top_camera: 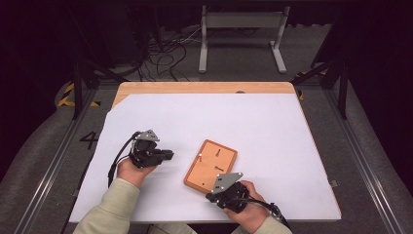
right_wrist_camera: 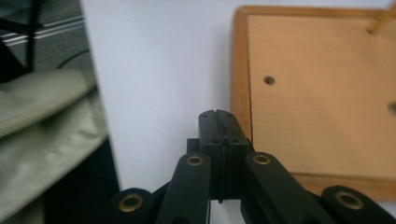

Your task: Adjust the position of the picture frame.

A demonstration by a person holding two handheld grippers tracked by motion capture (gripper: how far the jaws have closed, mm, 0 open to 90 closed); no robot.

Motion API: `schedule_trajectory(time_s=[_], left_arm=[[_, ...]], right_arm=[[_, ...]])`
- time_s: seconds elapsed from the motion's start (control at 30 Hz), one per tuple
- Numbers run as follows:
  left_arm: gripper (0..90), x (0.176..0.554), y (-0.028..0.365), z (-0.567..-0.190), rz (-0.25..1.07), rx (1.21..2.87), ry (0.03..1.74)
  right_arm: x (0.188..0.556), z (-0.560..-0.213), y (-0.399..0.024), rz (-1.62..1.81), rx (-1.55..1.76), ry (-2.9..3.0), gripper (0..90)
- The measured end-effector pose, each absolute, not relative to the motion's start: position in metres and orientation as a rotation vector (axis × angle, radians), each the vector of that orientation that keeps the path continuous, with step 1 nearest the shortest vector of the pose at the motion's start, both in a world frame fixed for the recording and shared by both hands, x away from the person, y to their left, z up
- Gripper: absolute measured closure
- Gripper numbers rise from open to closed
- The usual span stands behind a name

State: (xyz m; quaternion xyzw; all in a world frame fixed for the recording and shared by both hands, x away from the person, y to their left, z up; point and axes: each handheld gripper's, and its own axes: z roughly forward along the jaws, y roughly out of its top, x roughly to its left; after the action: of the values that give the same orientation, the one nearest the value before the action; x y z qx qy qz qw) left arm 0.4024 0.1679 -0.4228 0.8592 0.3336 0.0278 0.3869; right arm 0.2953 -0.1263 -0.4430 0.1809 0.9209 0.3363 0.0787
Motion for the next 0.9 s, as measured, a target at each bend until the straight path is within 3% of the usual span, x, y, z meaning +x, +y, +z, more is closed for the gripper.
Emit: schedule_trajectory(time_s=[0.53,0.9], left_arm=[[75.6,0.406,0.161,-0.423,0.112,2.163,0.834],[58.4,0.423,0.166,-0.414,0.137,2.064,0.934]], right_arm=[[0.336,-0.439,-0.172,0.925,0.816,2.579,90.0],[0.364,-0.44,-0.194,0.891,0.987,2.451,90.0]])
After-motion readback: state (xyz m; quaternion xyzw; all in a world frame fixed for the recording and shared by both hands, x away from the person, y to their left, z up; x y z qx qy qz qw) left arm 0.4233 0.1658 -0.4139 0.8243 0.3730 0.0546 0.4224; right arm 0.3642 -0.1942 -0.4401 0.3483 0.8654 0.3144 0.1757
